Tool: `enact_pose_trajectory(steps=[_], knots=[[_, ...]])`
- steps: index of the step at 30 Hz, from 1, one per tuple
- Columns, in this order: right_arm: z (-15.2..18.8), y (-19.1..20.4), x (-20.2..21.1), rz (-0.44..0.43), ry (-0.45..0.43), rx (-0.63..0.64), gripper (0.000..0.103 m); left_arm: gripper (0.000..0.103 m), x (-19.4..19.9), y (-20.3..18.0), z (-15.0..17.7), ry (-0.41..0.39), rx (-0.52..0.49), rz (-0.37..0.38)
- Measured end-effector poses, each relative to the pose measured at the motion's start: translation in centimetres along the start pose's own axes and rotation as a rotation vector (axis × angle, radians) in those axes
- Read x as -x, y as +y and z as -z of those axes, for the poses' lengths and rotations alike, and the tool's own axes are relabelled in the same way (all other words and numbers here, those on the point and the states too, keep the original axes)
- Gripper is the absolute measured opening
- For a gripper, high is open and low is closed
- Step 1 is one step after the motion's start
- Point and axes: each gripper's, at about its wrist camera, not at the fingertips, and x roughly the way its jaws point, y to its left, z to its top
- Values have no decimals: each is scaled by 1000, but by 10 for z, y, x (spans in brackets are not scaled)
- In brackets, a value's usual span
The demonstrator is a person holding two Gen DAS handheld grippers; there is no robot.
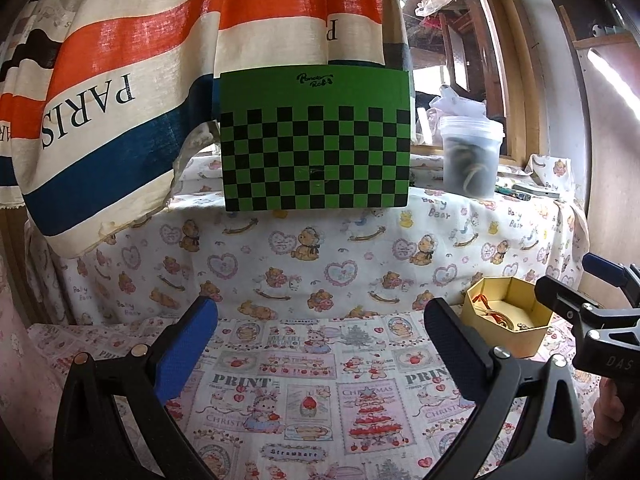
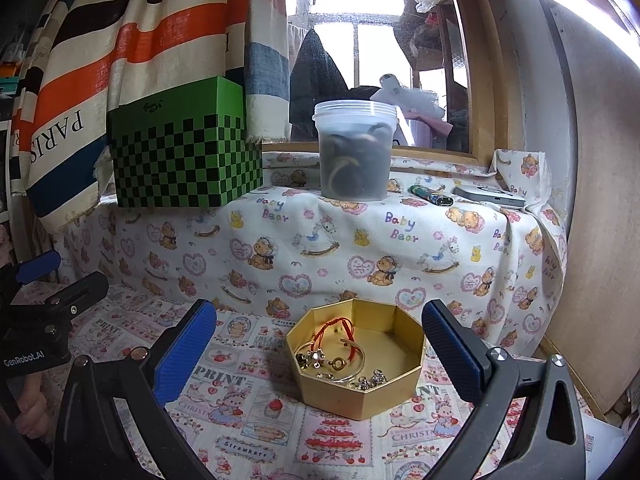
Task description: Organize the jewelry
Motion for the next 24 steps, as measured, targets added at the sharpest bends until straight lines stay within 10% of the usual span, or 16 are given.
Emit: enact_pose_trajectory(steps=[24], knots=[[0,0,-1,2,2,3,103,102,-2,0,0,10,-5,-22]])
